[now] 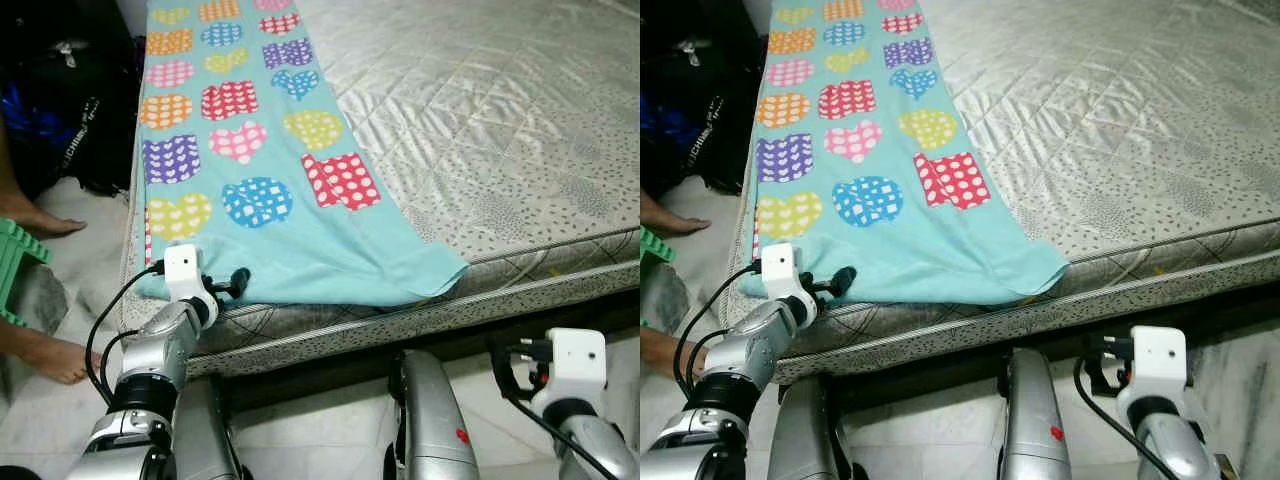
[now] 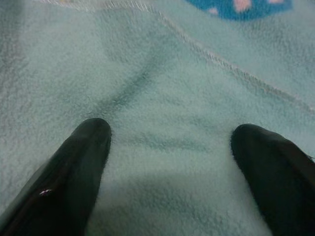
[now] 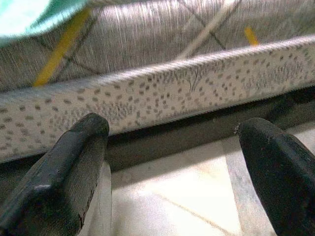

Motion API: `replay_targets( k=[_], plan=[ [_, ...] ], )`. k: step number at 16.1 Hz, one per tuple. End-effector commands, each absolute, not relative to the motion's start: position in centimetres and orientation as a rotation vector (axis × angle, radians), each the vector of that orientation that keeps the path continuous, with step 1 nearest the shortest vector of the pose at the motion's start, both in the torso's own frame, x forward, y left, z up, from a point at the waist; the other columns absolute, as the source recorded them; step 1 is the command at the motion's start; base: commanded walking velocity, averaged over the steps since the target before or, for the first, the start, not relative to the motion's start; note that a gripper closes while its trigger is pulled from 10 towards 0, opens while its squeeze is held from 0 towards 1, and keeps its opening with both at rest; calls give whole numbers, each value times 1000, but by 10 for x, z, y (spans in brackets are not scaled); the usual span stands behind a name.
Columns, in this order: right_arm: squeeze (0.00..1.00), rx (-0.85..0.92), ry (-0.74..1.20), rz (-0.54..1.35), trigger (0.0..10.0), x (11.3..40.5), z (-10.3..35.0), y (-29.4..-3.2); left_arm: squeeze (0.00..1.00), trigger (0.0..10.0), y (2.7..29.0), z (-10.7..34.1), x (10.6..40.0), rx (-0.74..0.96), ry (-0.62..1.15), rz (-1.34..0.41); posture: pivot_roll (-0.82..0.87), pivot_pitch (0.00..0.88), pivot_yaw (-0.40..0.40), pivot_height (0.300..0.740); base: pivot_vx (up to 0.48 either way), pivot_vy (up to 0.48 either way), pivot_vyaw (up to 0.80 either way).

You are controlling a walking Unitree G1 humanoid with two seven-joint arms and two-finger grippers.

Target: Clean up the room

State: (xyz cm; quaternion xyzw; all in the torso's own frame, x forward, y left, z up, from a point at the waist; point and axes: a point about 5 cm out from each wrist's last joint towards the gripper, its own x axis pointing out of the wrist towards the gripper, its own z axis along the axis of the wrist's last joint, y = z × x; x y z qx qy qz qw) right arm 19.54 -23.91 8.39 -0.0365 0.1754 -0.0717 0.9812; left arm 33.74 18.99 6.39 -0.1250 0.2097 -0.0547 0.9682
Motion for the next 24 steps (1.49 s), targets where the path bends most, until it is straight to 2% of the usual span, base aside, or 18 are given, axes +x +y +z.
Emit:
replay_targets(
  k=[1,4,11,15,24],
  plan=[
    [0,-68,362,-146,10000,190,86,-239,0,0,188,43,327,-244,540,-140,-239,213,51,501,0,0,0],
    [0,-70,365,-148,10000,190,88,-239,0,0,183,36,323,-184,576,-173,-241,214,53,501,0,0,0],
    [0,-85,358,-161,10000,198,87,-243,0,0,188,30,306,-63,497,-106,-220,203,53,501,0,0,0],
    [0,-82,352,-164,10000,201,86,-242,0,0,185,28,296,-65,487,-115,-211,197,59,501,0,0,0],
    [0,-82,352,-164,10000,201,86,-242,0,0,185,28,296,-65,487,-115,-211,197,59,501,0,0,0]
  ],
)
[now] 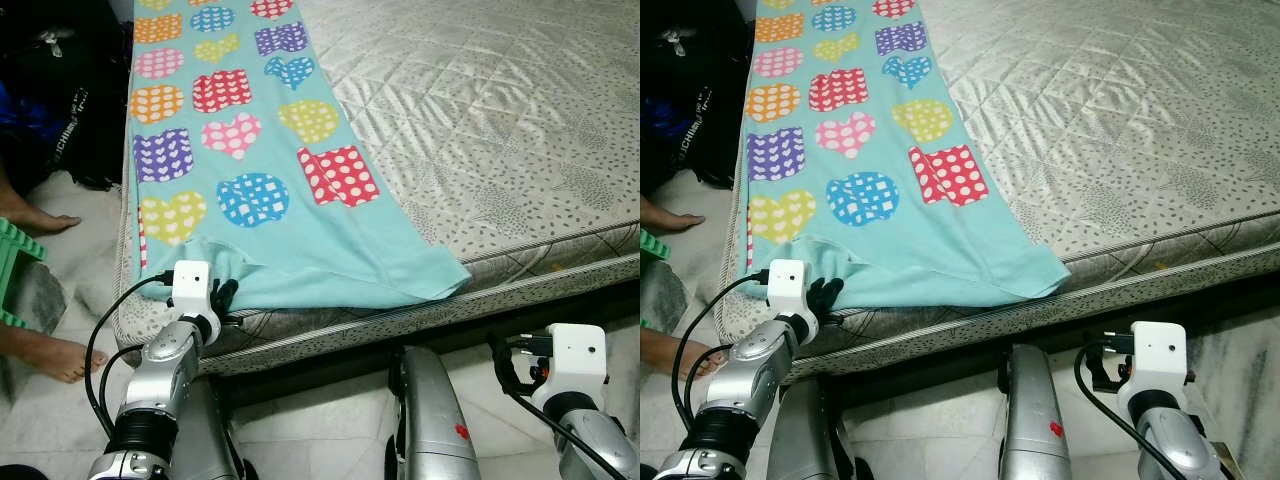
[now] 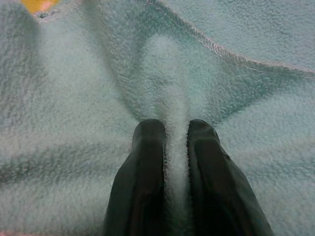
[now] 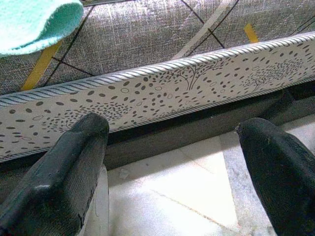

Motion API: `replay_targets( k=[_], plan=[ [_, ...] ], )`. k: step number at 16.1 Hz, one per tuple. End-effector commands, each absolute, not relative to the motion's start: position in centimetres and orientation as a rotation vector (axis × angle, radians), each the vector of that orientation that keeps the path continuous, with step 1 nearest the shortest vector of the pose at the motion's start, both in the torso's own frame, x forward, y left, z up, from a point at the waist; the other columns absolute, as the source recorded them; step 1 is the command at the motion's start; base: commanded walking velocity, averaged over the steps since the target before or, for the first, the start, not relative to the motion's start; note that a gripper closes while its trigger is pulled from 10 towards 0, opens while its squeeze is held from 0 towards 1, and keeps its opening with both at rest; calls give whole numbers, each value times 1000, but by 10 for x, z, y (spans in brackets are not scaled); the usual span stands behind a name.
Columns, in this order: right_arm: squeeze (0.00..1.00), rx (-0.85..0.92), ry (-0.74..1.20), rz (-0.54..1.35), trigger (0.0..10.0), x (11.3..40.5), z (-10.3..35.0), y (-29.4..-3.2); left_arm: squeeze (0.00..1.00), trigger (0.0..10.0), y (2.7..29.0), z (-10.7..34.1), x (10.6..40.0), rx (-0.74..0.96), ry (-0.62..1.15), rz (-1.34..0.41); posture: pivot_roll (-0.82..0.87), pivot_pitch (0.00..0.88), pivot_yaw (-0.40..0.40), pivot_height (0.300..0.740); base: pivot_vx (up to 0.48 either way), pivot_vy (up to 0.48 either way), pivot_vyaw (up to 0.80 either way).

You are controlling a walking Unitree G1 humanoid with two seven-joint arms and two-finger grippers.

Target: Clean up the room

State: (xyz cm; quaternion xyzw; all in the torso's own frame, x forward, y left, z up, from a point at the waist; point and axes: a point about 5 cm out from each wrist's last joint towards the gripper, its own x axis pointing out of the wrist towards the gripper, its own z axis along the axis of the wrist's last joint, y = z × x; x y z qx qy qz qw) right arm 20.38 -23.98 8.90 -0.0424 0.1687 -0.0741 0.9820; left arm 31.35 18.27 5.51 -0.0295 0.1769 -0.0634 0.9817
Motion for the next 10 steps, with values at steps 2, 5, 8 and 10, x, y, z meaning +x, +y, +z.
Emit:
replay_targets(
  k=[2,5,8,10],
  plan=[
    [0,-82,352,-164,10000,201,86,-242,0,0,185,28,296,-65,487,-115,-211,197,59,501,0,0,0],
    [0,-82,352,-164,10000,201,86,-242,0,0,185,28,296,-65,487,-115,-211,197,59,501,0,0,0],
    [0,-88,335,-165,10000,209,83,-241,0,0,185,36,229,141,489,-199,-160,168,66,501,0,0,0],
    [0,-95,324,-165,10000,213,82,-242,0,0,174,49,194,279,464,-306,-154,164,67,501,0,0,0]
  ],
)
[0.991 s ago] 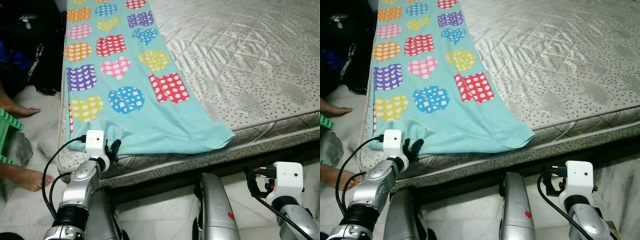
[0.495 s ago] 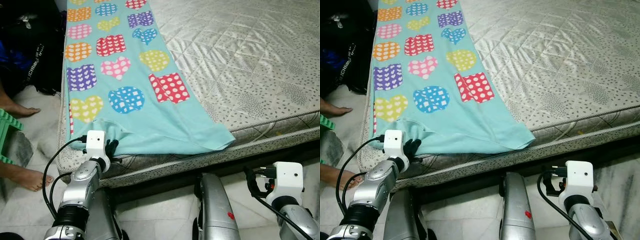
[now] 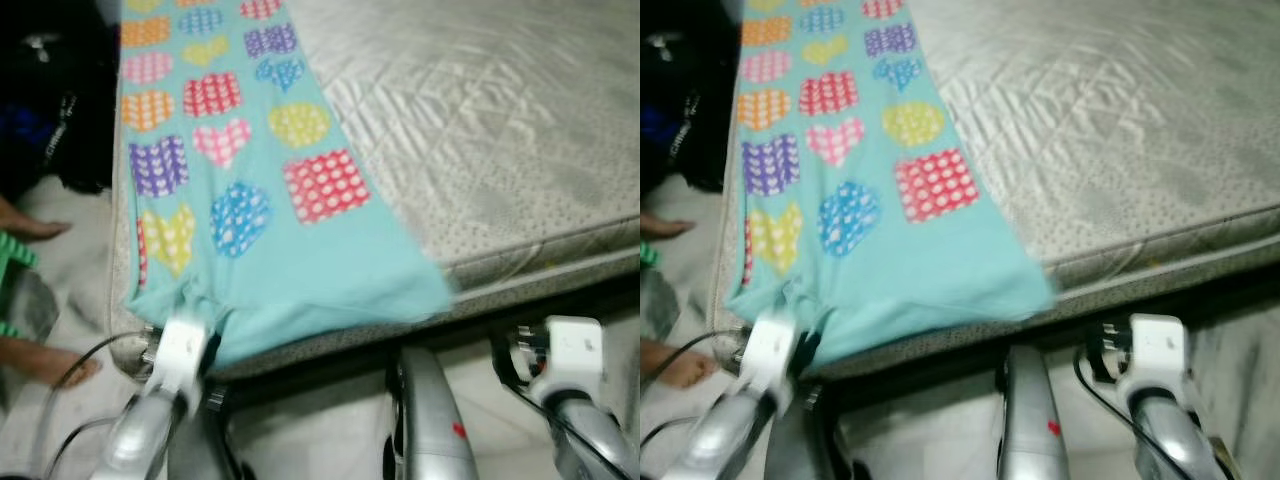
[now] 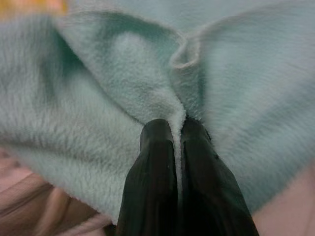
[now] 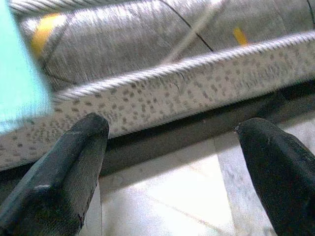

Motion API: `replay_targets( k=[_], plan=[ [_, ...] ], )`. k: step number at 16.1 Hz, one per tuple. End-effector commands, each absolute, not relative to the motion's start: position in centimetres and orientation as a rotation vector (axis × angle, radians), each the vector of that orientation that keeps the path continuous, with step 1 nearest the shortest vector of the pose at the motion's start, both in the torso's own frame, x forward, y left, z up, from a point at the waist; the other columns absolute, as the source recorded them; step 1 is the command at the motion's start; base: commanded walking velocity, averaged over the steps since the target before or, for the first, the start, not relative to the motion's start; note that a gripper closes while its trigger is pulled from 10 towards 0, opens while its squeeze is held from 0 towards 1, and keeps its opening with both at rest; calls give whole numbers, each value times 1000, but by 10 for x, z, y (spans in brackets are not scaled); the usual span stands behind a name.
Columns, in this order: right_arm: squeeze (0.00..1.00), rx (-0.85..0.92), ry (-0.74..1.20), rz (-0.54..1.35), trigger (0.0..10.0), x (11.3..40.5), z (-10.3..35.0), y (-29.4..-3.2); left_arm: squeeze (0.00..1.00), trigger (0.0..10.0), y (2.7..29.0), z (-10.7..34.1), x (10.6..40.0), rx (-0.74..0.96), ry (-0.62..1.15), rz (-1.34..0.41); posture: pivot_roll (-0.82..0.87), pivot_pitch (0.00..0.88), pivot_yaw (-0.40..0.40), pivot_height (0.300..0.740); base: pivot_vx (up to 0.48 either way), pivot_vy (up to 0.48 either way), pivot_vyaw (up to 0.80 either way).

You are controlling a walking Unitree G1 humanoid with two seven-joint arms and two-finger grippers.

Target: Clean up the room

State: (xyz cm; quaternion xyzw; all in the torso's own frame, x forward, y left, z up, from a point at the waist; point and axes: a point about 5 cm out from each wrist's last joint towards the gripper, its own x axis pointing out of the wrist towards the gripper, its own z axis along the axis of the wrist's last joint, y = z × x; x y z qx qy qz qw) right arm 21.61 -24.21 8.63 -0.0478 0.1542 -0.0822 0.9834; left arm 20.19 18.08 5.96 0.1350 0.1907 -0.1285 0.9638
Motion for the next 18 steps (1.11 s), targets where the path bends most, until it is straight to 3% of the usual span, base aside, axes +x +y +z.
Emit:
replay_targets(
  k=[1,6,7,8,9,13,15,17,18],
  plan=[
    [0,-97,321,-166,10000,214,82,-243,0,0,171,52,189,326,448,-342,-152,161,67,501,0,0,0],
    [0,-96,310,-159,10000,219,80,-241,0,275,175,63,163,410,463,-363,-128,151,68,501,0,0,0],
    [0,-93,307,-154,10000,221,79,-239,0,10000,175,64,160,423,492,-361,-124,147,65,501,0,0,0],
    [0,-92,304,-149,10000,223,79,-238,0,10000,175,64,160,421,503,-370,-124,145,64,501,0,0,0],
    [0,-91,302,-149,10000,223,78,-238,1000,10000,173,63,158,425,519,-400,-123,144,63,501,0,0,0],
    [0,-92,294,-151,10000,228,77,-239,1000,10000,172,59,147,569,574,-529,-112,129,64,501,0,0,0],
    [0,-86,287,-147,10000,232,77,-238,1000,10000,173,65,153,657,519,-564,-108,118,61,501,0,0,0],
    [0,-83,280,-140,10000,237,77,-236,1000,10000,175,86,172,690,333,-464,-106,105,58,501,0,0,0],
    [0,-80,274,-136,10000,242,77,-235,1000,10000,185,101,187,613,270,-286,-96,85,52,501,0,0,0]
  ],
)
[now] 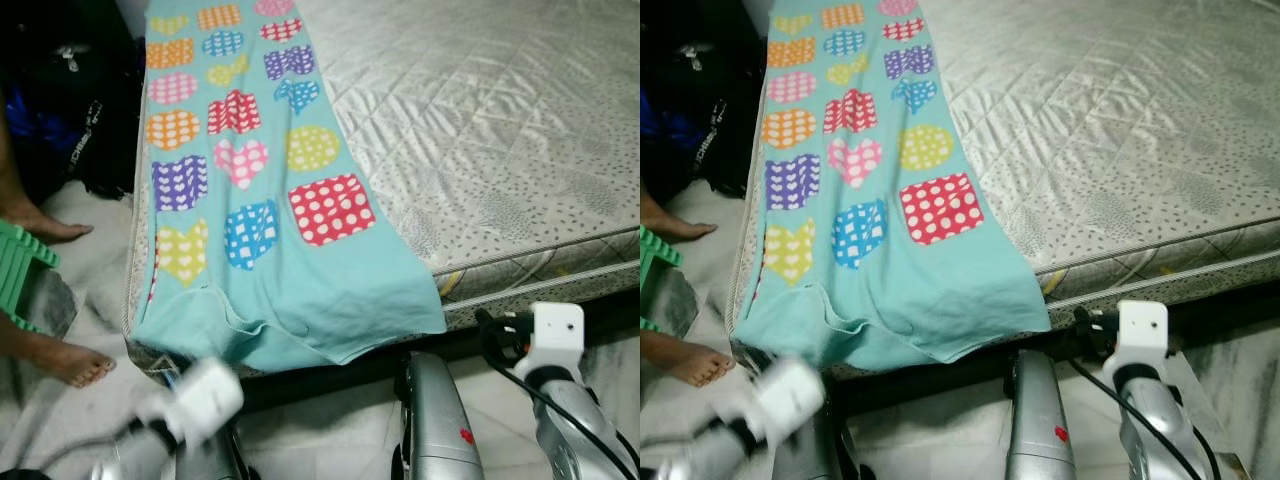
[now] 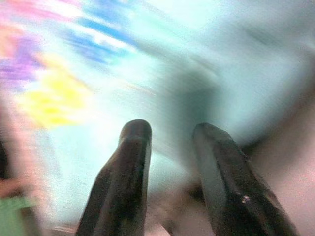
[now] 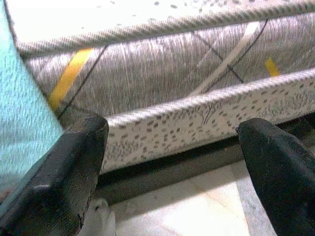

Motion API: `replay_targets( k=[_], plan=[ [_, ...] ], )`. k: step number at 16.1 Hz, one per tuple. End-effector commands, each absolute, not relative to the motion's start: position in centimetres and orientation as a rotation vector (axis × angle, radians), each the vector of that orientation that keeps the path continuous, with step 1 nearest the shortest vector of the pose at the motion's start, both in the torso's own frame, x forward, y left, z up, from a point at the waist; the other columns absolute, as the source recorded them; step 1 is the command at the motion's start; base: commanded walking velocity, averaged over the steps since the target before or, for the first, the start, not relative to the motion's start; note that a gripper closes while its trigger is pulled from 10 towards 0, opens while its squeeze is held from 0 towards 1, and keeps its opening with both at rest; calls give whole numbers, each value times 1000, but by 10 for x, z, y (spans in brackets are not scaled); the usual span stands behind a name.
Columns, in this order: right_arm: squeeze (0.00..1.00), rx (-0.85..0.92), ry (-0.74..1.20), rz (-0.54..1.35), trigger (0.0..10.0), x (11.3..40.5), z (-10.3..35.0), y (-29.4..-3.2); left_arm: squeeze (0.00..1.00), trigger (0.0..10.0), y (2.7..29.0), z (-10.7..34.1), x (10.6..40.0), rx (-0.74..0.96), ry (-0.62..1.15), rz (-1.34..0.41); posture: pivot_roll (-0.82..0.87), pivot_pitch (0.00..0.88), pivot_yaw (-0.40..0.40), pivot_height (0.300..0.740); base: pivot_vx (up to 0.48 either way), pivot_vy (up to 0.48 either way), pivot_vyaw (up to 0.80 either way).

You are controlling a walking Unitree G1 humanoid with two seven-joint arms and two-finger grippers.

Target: Clean up the room

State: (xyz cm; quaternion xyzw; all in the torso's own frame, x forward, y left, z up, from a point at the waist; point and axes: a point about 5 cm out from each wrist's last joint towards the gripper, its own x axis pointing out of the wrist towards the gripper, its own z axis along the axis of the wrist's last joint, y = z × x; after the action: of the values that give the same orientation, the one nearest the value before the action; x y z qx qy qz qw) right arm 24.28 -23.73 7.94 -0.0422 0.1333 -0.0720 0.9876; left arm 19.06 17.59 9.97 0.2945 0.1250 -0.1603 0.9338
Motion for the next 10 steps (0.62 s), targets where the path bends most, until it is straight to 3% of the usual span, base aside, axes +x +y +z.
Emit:
replay_targets(
  k=[1,4,7,10],
  plan=[
    [0,-79,270,-135,10000,244,77,-235,1000,10000,190,102,193,562,274,-223,-95,78,51,501,0,0,0],
    [0,-75,263,-133,10000,248,77,-233,1000,10000,206,96,207,479,318,-137,-98,68,50,501,0,0,0],
    [0,-71,258,-137,10000,247,75,-233,1000,10000,232,84,246,260,429,-15,-116,60,53,501,0,0,0],
    [0,-72,256,-144,10000,245,76,-235,1000,10000,230,81,266,242,460,-91,-129,56,60,501,0,0,0]
  ],
)
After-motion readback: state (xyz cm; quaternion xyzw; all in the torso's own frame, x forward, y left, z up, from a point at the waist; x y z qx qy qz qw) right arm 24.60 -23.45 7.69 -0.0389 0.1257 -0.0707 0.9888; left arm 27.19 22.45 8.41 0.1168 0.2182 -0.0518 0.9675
